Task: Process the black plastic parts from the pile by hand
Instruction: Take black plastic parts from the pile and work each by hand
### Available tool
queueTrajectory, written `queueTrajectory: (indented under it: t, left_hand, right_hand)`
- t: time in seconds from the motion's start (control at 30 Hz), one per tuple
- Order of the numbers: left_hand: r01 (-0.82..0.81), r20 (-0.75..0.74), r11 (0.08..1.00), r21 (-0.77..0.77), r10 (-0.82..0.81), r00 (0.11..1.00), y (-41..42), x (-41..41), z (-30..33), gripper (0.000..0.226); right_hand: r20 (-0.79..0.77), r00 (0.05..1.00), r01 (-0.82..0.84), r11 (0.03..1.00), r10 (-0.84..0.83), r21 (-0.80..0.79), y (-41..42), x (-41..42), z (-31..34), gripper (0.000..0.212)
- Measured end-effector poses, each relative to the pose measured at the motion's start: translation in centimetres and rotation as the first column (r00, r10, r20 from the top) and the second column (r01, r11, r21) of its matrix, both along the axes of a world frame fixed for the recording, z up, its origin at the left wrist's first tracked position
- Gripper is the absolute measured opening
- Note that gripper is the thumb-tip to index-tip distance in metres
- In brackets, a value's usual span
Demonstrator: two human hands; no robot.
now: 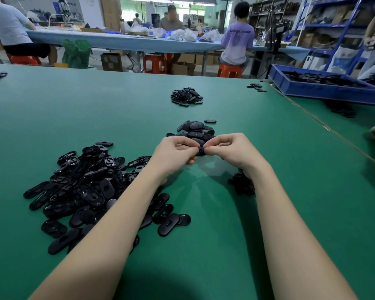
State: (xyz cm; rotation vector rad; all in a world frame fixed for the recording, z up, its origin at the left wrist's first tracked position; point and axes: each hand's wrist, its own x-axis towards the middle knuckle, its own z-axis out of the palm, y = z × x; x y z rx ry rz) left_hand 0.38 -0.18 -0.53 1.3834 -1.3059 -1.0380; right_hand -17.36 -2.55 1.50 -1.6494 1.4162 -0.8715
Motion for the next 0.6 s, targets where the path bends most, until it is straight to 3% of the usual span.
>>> queueTrajectory:
  t: [0.23,0.43,0.6]
  left_hand:
    - [0.023,-0.080,1.000,0.013,-0.022,0.997,0.1,-0.3,0.4,0.014]
    - [0.036,-0.195,0.997,0.065,-0.022,0.981,0.2,-0.3,0.8,0.024]
    - [0.054,-0.264,0.995,0.088,-0.029,0.964,0.2,0.0,0.9,0.011]
  right_hand:
    - [-0.010,0.998,0.062,0.998,-0.062,0.004,-0.2,0.4,-0.1,0.008]
    - [0.089,0.989,0.108,0.990,-0.116,0.096,0.3,1.0,-0.1,0.008]
    - [0.147,0.976,0.127,0.971,-0.159,0.202,0.4,1.4,0.0,0.011]
